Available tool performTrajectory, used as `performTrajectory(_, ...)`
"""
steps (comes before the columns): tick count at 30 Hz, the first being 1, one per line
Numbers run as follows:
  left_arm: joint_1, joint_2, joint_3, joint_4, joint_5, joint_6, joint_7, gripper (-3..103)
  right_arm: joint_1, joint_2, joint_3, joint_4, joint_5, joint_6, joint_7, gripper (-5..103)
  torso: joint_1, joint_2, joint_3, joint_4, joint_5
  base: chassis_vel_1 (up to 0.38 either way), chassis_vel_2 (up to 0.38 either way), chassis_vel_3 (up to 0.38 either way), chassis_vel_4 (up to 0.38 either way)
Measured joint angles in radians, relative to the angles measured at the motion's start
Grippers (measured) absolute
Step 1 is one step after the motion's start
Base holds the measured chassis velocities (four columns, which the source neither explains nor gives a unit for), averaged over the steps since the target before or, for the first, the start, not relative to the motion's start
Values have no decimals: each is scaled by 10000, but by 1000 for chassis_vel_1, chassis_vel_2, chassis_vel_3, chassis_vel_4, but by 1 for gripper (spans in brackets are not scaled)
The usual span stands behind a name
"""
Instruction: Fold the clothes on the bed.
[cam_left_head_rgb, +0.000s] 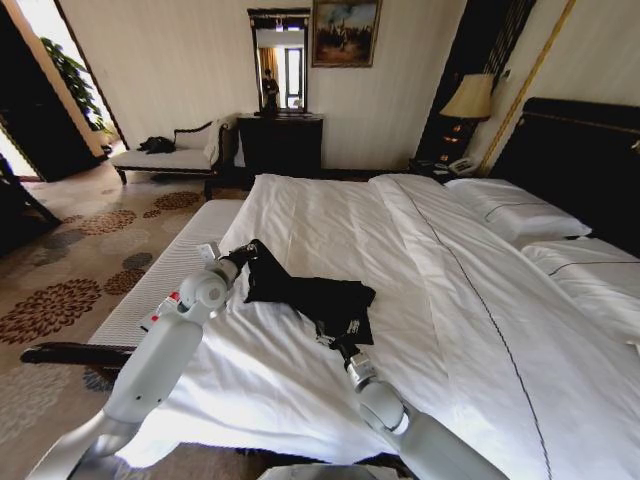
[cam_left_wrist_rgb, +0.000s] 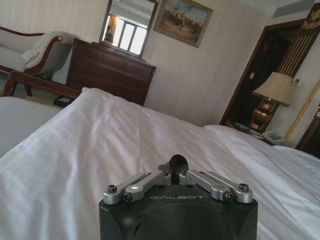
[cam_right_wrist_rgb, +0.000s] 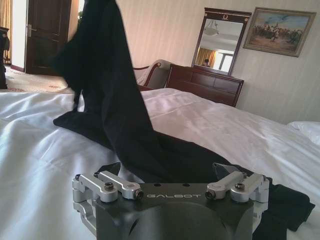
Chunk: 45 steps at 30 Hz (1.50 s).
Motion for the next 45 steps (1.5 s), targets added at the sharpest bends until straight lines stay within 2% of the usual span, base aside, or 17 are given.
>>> performTrajectory(14,-528,124,-498,-746,-955,295,-38,2,132,784,-337,-887,-1154,541,-126,100,0,0,-1,0,0,0,0,0,0)
performTrajectory(21,-470,282,-768,-1087,-1207,378,-57,2,387,1148,-616,-1090,-1721,721,-117,100,0,0,-1,1,-1,0,0,0,0)
performTrajectory(23,-390,341,-914,-1213,-1291,386,-60,2,569,1223,-826,-1239,-1966,980,-151,100,0,0,-1,1,-1,0,0,0,0)
performTrajectory(27,-365,378,-1048,-1303,-1370,401,-68,2,809,1326,-1102,-1581,-2023,1172,-211,100,0,0,-1,1,-2,0,0,0,0)
performTrajectory(32,-339,403,-1152,-1426,-1423,431,-93,2,1187,1979,-1536,-2445,-2023,1482,-188,100,0,0,-1,1,-3,0,0,0,0)
performTrajectory(34,-283,403,-1243,-1520,-1464,503,-124,2,1392,2468,-1785,-2977,-2179,1542,242,100,0,0,-1,1,-1,0,0,0,0)
performTrajectory(36,-254,404,-1277,-1545,-1473,522,-132,2,1451,2611,-1858,-3143,-2309,1542,463,100,0,0,-1,1,-2,0,0,0,0)
performTrajectory(39,-108,453,-1397,-1622,-1483,550,-153,2,1638,3183,-2059,-3750,-3156,1208,1446,100,0,0,-1,2,-2,0,0,0,0)
performTrajectory(40,-108,453,-1397,-1622,-1483,550,-153,2,1638,3183,-2059,-3750,-3156,1208,1446,100,0,0,-1,2,-2,0,0,0,0)
performTrajectory(43,-43,515,-1469,-1681,-1499,557,-155,2,1693,3388,-2159,-3823,-3498,247,2307,100,0,0,-1,2,-2,0,0,0,0)
performTrajectory(44,-28,542,-1502,-1712,-1519,563,-156,2,1703,3416,-2196,-3805,-3588,-384,2775,100,0,0,-1,2,-2,0,0,0,0)
performTrajectory(45,-28,542,-1502,-1712,-1519,563,-156,2,1703,3416,-2196,-3805,-3588,-384,2775,100,0,0,-1,2,-2,0,0,0,0)
